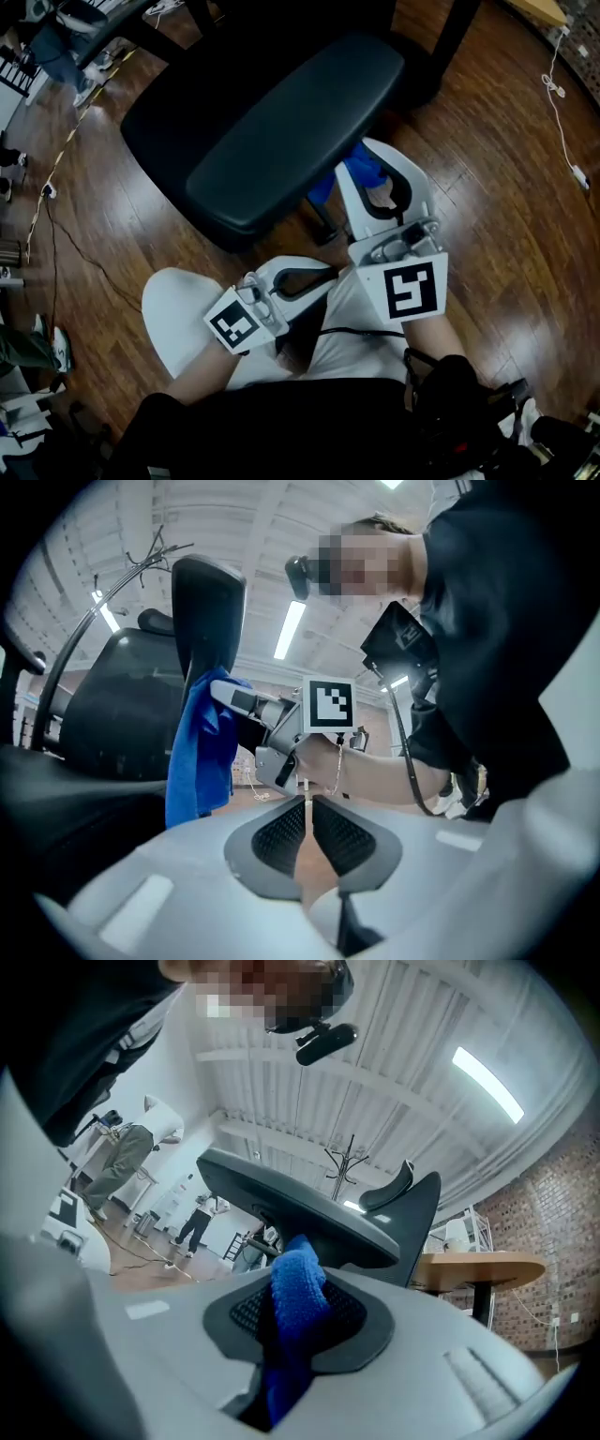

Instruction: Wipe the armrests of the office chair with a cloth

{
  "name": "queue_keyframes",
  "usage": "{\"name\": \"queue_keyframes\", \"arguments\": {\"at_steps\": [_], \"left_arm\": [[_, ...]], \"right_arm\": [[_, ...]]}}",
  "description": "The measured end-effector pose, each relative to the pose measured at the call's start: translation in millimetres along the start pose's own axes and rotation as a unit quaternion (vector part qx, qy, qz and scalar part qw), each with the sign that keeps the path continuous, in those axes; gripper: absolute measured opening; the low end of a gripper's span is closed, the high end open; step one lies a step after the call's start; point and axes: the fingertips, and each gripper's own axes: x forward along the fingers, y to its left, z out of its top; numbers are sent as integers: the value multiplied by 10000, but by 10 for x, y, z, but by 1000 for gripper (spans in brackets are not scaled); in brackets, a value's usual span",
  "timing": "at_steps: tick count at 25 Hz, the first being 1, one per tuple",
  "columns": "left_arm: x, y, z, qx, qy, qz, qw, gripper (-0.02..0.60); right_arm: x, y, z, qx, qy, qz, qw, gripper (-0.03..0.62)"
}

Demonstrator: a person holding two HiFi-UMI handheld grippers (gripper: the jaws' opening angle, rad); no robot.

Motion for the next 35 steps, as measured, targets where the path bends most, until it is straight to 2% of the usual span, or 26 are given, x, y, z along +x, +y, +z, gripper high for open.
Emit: {"name": "queue_keyframes", "arguments": {"at_steps": [3,6,9,12,16,19,24,30,32,35], "left_arm": [[99,146,-136,-277,-113,358,9989,32],[177,178,-263,-334,-157,597,9975,32],[197,101,-428,-284,73,496,9983,34],[186,94,-499,-221,174,481,9984,32],[246,14,-577,64,466,253,9986,32],[284,-51,-624,57,494,117,9987,32],[242,6,-651,-103,296,176,9994,32],[240,26,-589,-19,225,168,9996,32],[254,-4,-595,-56,217,159,9996,32],[259,-9,-602,-133,145,165,9997,32]], "right_arm": [[-3,34,-64,-91,-85,-71,9999,72],[-9,143,-273,-392,205,38,9990,72],[-48,195,-579,-844,725,239,9935,72],[-62,214,-800,-912,910,231,9914,72],[-57,251,-1165,-931,1157,235,9886,72],[-103,237,-1424,-774,1298,158,9884,72],[-142,233,-1800,-287,1669,-43,9856,72],[-260,65,-2111,402,2160,-259,9752,72],[-305,-87,-2085,611,2100,-354,9751,72],[-213,-299,-1764,653,1630,-261,9841,71]]}}
